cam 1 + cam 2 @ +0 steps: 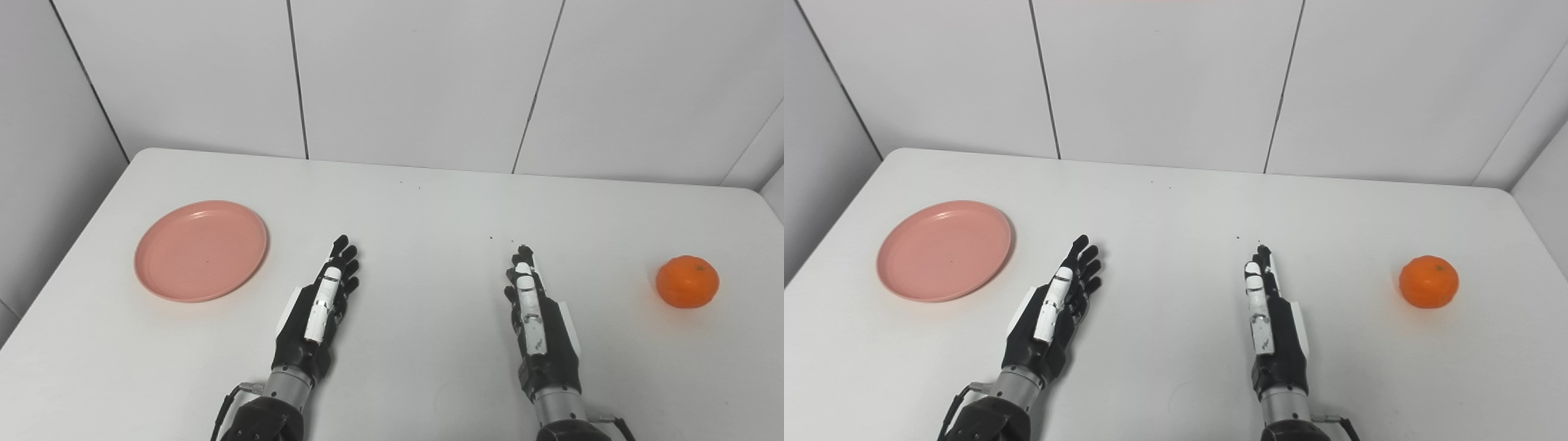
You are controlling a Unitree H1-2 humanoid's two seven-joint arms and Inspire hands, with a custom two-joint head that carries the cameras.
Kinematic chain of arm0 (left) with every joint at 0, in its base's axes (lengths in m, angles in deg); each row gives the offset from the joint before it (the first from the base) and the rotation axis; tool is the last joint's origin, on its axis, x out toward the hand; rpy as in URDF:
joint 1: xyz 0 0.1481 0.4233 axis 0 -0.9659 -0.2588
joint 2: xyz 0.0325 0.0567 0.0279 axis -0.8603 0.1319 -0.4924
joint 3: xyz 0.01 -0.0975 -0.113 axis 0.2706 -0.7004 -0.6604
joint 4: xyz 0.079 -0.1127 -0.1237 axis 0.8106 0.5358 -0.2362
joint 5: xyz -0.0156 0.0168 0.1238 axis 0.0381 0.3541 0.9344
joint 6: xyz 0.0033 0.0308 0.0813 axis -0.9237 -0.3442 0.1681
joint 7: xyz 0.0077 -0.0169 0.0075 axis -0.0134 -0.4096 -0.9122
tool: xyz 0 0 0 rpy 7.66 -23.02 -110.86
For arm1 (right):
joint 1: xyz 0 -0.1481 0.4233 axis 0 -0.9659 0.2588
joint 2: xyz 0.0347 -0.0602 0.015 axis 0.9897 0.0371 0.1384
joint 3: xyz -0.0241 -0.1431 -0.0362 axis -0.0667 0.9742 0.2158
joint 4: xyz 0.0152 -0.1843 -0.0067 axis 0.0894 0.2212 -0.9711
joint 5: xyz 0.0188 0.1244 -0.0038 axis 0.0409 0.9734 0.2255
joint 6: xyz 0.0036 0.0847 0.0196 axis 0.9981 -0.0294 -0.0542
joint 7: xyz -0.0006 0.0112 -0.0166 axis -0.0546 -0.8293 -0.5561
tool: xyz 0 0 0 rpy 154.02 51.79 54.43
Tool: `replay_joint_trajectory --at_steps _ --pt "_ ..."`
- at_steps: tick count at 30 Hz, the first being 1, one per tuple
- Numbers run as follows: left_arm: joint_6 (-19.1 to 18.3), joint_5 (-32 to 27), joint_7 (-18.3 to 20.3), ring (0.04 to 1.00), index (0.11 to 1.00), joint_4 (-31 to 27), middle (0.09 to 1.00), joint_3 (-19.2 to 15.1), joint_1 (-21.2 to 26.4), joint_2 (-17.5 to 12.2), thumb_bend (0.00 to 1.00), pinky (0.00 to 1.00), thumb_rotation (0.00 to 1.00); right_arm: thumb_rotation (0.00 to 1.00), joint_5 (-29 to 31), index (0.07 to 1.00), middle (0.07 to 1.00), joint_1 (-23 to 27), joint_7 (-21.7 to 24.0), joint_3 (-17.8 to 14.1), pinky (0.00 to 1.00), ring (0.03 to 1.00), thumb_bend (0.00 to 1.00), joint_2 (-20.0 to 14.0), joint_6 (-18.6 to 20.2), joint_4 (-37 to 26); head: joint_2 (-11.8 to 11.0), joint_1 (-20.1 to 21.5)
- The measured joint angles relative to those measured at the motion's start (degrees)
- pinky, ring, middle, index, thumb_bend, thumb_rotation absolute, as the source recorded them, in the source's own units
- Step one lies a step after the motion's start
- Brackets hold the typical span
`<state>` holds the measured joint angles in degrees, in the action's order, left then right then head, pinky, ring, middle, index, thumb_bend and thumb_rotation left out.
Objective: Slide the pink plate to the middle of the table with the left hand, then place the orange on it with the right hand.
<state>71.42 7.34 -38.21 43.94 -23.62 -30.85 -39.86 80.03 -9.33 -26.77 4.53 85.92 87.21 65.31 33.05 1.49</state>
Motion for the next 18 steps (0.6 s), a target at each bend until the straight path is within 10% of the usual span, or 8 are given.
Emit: replay_joint_trajectory --at_steps 18 --pt "0.0 0.0 0.0 1.000 1.000 0.0 1.000 0.0 0.0 0.1 0.43 1.00 1.00 1.00 0.0 1.000 1.000 0.0 0.0 0.0 1.00 1.000 0.30 -0.1 0.0 0.0 0.2 0.2"
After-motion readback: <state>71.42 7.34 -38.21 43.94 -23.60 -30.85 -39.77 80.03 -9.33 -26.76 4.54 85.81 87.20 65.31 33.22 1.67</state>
